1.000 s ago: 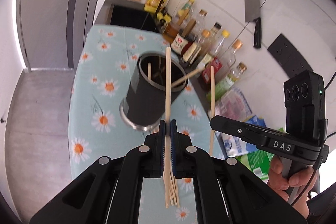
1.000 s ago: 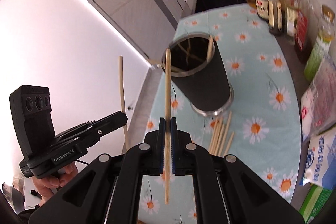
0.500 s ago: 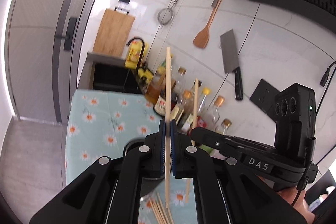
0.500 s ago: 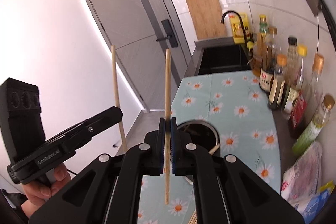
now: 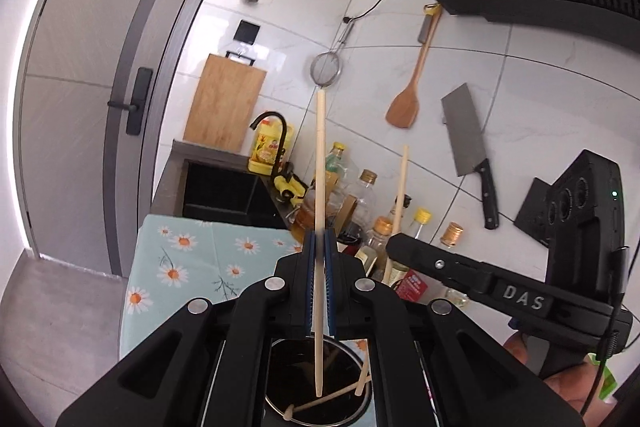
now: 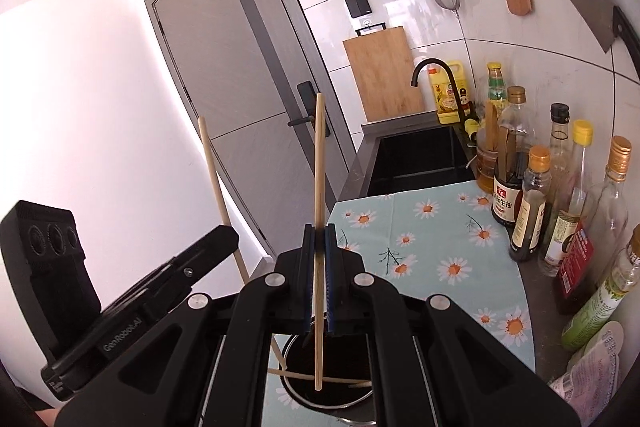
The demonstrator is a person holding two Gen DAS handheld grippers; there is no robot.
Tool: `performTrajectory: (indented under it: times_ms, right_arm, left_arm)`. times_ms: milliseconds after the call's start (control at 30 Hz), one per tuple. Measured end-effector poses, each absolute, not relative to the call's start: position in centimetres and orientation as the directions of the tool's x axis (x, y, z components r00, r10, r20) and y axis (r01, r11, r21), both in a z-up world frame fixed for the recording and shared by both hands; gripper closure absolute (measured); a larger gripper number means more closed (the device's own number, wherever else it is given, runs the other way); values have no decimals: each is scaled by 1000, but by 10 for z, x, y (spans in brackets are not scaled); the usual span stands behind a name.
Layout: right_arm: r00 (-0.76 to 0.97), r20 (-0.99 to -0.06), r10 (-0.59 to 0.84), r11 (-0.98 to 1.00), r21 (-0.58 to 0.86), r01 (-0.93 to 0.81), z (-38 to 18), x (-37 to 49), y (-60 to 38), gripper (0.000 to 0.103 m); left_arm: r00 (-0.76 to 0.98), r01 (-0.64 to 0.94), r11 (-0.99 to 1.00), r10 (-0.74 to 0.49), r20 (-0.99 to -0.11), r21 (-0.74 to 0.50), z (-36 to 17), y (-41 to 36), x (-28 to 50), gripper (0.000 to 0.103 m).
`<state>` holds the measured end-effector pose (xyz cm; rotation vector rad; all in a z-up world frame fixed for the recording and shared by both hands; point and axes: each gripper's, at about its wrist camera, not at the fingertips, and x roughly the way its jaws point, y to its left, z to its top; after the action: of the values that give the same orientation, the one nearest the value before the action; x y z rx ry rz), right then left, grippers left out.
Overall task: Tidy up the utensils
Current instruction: 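Open both tools to release the chopsticks into the holder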
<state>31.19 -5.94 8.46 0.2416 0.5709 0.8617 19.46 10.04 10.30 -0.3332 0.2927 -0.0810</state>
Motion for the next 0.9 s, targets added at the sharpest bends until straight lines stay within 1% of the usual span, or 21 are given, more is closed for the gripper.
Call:
performTrajectory:
  times_ms: [67, 100, 133, 167, 200, 233, 600, 633, 667, 700, 733, 833, 900]
  right_arm:
    - [512, -381, 769, 638, 434, -636, 78, 317, -58, 97]
    - [506, -384, 772, 635, 441, -634, 76, 319, -57, 91]
    - [501, -384, 776, 631, 448, -634, 74, 320, -56, 83]
    - [498, -388, 775, 631, 449, -632, 72, 321, -56, 83]
    - [496, -393, 774, 632, 447, -633, 70, 321, -54, 83]
    - [495, -393, 775, 631, 448, -633, 69, 321, -54, 83]
    - [506, -381, 774, 633, 452, -629, 79, 306, -71, 83]
    - [511, -378, 772, 635, 448, -629, 81, 302, -73, 83]
    - [515, -376, 770, 638, 446, -628, 82, 299, -76, 83]
    - [519, -373, 769, 639, 444, -628, 84, 296, -79, 79]
    - [525, -370, 767, 642, 441, -627, 84, 291, -83, 73]
    - [533, -367, 763, 647, 443, -620, 86, 280, -93, 72]
    - [536, -367, 760, 649, 443, -618, 87, 272, -101, 71]
  left_arm:
    - [951, 5, 939, -111, -290, -344, 96, 104, 200, 98]
    - [947, 3, 938, -114, -299, -347, 93, 105, 202, 98]
    - [943, -2, 937, -113, -311, -348, 90, 106, 204, 91]
    - [942, -8, 937, -110, -317, -349, 89, 107, 205, 74]
    - [941, -10, 935, -110, -319, -354, 88, 108, 204, 67]
    - [941, -13, 931, -112, -319, -365, 87, 111, 203, 64]
    - [939, -29, 933, -97, -330, -359, 97, 114, 184, 64]
    - [936, -24, 934, -103, -335, -355, 99, 112, 181, 63]
    - [933, -22, 937, -106, -343, -350, 100, 111, 179, 57]
    - [929, -24, 939, -105, -354, -343, 101, 108, 177, 53]
    - [928, -23, 941, -106, -358, -339, 103, 106, 172, 49]
    - [927, -19, 946, -105, -361, -325, 107, 101, 160, 49]
    - [926, -25, 952, -94, -367, -306, 111, 97, 153, 46]
